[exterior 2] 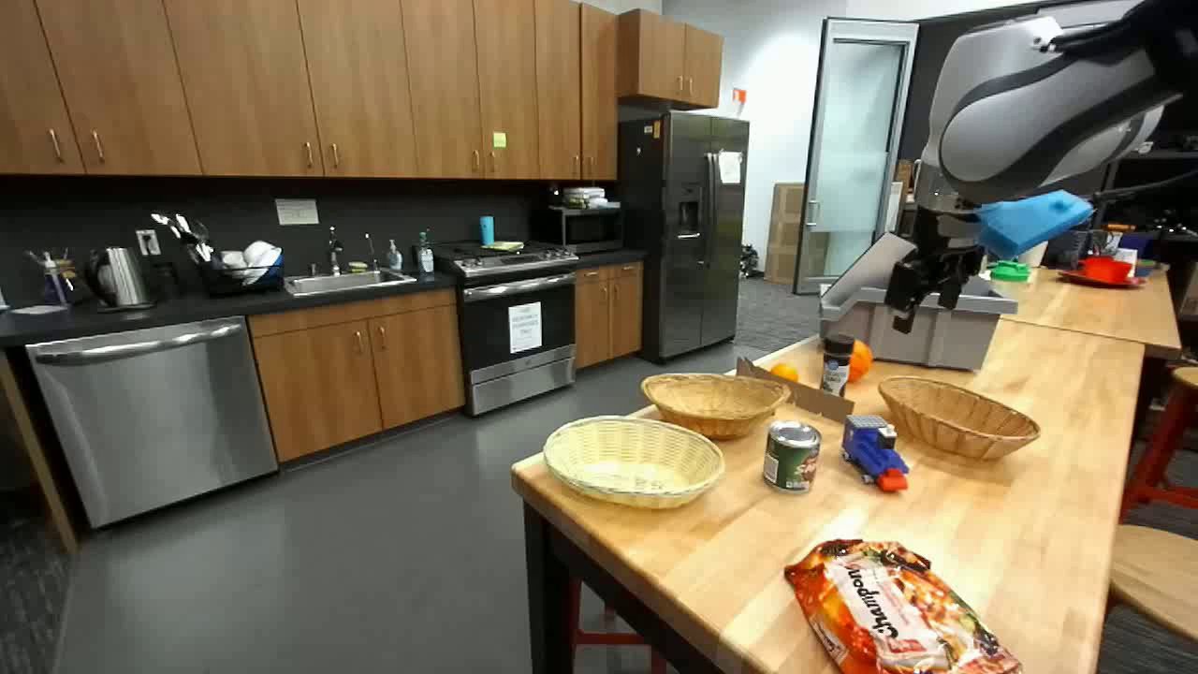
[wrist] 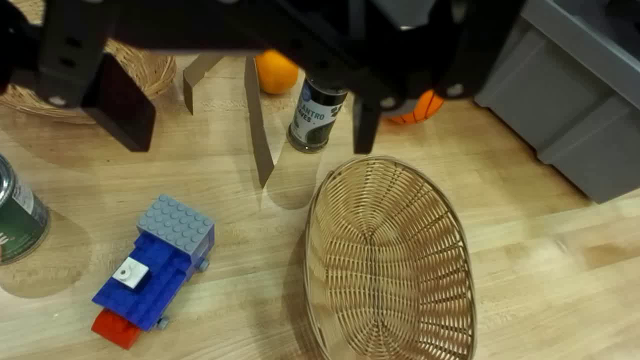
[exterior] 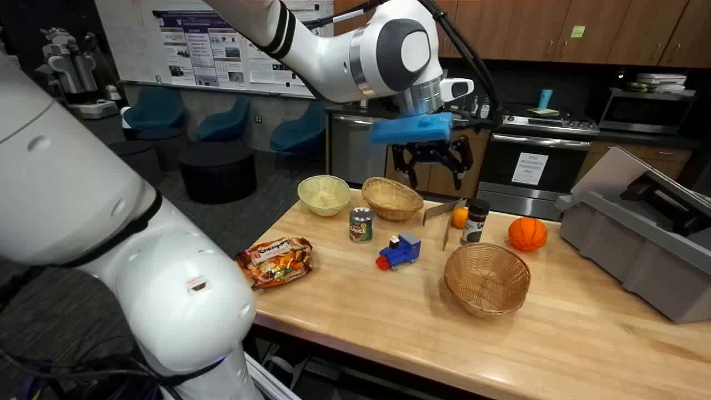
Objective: Move the toy train forwards then put it in the basket on the right.
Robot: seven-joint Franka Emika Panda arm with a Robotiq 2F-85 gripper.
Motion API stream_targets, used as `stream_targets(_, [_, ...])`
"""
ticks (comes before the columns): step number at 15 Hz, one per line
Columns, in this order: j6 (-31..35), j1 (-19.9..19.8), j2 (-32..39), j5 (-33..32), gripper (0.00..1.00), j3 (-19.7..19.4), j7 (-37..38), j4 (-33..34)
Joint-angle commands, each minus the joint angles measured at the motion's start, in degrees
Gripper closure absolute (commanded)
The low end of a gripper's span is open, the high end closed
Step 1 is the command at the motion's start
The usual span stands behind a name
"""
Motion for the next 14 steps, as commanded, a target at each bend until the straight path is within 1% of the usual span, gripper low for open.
stream_targets(1, [-0.2,0.2,0.0,-0.1,0.0,-0.2,0.0,0.1])
stream_targets(3, [-1.0,0.0,-0.7,-0.6,0.0,-0.1,-0.5,0.1])
stream_targets(6, [-2.7,-0.8,-3.8,-2.3,0.0,-0.5,-2.3,-0.8])
stream_targets(7, [-1.1,0.1,-0.7,-0.7,0.0,-0.3,-0.4,0.1])
stream_targets(11, [-2.4,-0.1,-2.6,-1.2,0.0,-0.6,-1.3,0.0])
stream_targets(14, [-2.4,-0.1,-2.7,-1.2,0.0,-0.6,-1.3,-0.1])
